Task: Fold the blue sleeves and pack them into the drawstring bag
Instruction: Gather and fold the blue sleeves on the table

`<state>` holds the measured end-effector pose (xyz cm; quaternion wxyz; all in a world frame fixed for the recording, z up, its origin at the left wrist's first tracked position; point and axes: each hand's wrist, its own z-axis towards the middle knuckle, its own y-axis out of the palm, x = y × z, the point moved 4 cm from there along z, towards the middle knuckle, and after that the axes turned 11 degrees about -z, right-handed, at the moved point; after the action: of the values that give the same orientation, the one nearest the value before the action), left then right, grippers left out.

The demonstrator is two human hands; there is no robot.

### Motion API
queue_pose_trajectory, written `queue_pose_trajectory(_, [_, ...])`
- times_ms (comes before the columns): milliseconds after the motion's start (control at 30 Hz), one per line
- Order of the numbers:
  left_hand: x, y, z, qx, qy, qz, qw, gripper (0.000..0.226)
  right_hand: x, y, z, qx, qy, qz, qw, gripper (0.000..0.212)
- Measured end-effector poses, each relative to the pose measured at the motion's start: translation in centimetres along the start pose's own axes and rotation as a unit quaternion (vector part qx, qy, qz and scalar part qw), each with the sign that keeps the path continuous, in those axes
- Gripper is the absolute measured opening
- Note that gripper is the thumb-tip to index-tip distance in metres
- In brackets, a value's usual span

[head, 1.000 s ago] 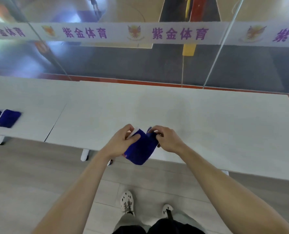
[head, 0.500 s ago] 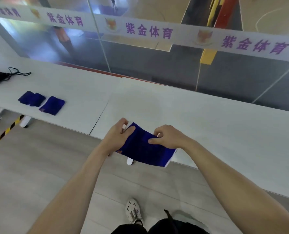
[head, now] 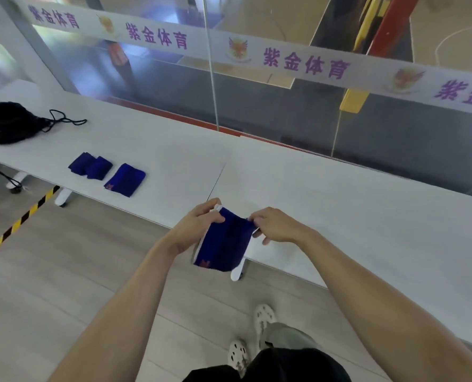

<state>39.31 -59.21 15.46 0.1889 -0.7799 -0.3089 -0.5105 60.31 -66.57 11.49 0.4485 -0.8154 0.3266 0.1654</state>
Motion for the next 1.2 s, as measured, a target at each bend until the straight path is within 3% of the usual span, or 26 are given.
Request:
queue_pose_trajectory(67, [0.0,-1.3,0.9,-0.010,-0.008,-0.025,1.000,0.010,-1.1,-0.1,1.2,-0.017,0.044,0.161,0.986,0.041])
queue_pose_trajectory(133, [0.4,-2.6,1.8,-0.014,-0.015,-0.037,0.999,0.011,-1.8,-0.3,3.1,-0.011,0.059,0.206,0.977,0.043])
queue_pose_trajectory(233, [1.1,-5.3,3.4,0.019,-0.027,-0.040,0.999,0.012,-3.1,-1.1,6.6,0.001,-0.005,0.095,0.995,0.040])
queue_pose_trajectory(367, [2.4,-10.3,5.9,0.102,-0.036,0.051,0.993,0.018,-4.8,-3.2,10.8,-0.003,-0.052,0.101,0.993,0.039])
queue_pose_trajectory(433, [3.1,-12.1,7.3,0.117,-0.037,0.106,0.987,0.021,-5.6,-4.2,12.8,0.021,-0.095,-0.054,0.994,0.043])
queue_pose_trajectory(500, [3.8,-13.4,9.0,0.105,-0.028,0.150,0.983,0.019,-6.5,-5.3,14.7,0.091,-0.131,-0.213,0.964,0.038])
queue_pose_trajectory(567, [4.4,-14.3,10.4,0.097,-0.008,0.179,0.979,0.018,-7.4,-6.3,15.9,0.118,-0.117,-0.228,0.959,0.034])
queue_pose_trajectory(667, [5.1,-15.6,12.2,0.098,0.039,0.199,0.974,0.020,-8.2,-6.9,17.0,0.097,-0.027,-0.167,0.981,0.039])
queue_pose_trajectory(733, [5.4,-16.6,13.3,0.106,0.066,0.213,0.969,0.024,-8.7,-7.0,17.5,0.104,0.036,-0.113,0.987,0.027])
queue_pose_trajectory(833, [5.1,-18.3,14.6,0.108,0.089,0.255,0.957,0.029,-9.7,-6.6,17.6,0.098,0.102,0.087,0.986,0.009])
queue_pose_trajectory(967, [5.1,-20.4,15.2,0.065,0.131,0.318,0.937,0.033,-12.3,-5.3,18.1,0.092,0.132,0.307,0.938,0.023])
queue_pose_trajectory(1100, [4.5,-23.3,14.6,0.001,0.128,0.302,0.945,0.034,-15.7,-3.3,18.7,0.117,0.176,0.420,0.882,0.023])
queue_pose_trajectory(1200, [3.9,-26.1,14.2,-0.003,0.142,0.300,0.943,0.035,-17.9,-1.6,19.3,0.133,0.194,0.485,0.842,0.023])
